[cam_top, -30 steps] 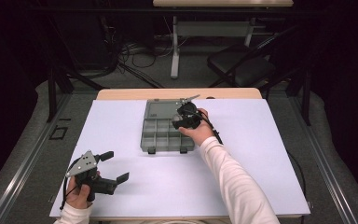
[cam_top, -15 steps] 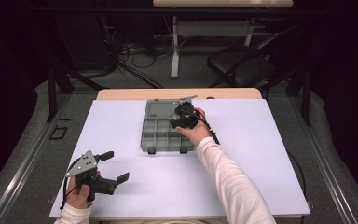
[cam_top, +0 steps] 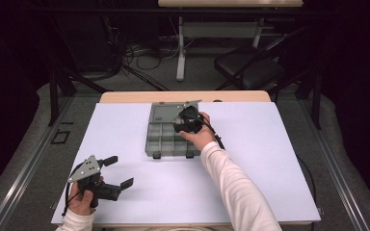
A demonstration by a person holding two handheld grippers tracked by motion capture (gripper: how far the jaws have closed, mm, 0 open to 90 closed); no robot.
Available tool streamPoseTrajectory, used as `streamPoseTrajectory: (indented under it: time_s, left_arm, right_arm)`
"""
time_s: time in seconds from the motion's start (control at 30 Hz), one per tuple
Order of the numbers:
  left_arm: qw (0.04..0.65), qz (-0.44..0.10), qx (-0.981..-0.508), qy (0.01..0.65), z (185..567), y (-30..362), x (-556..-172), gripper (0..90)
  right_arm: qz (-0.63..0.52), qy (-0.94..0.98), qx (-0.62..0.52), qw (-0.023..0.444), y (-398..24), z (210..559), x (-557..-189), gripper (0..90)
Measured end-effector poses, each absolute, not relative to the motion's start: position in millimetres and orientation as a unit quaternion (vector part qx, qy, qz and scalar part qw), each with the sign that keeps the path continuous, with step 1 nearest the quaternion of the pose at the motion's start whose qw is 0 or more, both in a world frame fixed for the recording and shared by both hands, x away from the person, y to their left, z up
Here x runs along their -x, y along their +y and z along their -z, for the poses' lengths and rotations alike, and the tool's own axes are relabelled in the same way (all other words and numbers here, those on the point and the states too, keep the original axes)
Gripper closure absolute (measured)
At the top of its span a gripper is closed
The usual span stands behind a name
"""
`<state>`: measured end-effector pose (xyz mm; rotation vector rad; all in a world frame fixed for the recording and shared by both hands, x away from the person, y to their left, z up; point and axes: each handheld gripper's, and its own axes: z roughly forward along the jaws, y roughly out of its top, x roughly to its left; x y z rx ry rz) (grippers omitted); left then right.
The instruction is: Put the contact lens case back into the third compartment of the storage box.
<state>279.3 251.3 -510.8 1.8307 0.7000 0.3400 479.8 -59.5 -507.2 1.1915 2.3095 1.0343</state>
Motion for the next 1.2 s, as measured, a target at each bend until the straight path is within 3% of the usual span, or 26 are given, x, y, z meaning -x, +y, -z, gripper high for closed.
streamPoseTrajectory:
  time_s: [1.0, 1.2]
  left_arm:
    - [0.545, -0.142, -0.772, 0.293, 511, 252, -279, 0.3]
    - [0.545, -0.142, -0.772, 0.294, 511, 251, -279, 0.3]
  right_arm:
    - [-0.350, 0.821, -0.419, 0.165, -52, 520, -482, 48.4]
    - [-0.346, 0.822, -0.423, 0.162, -53, 519, -481, 44.6]
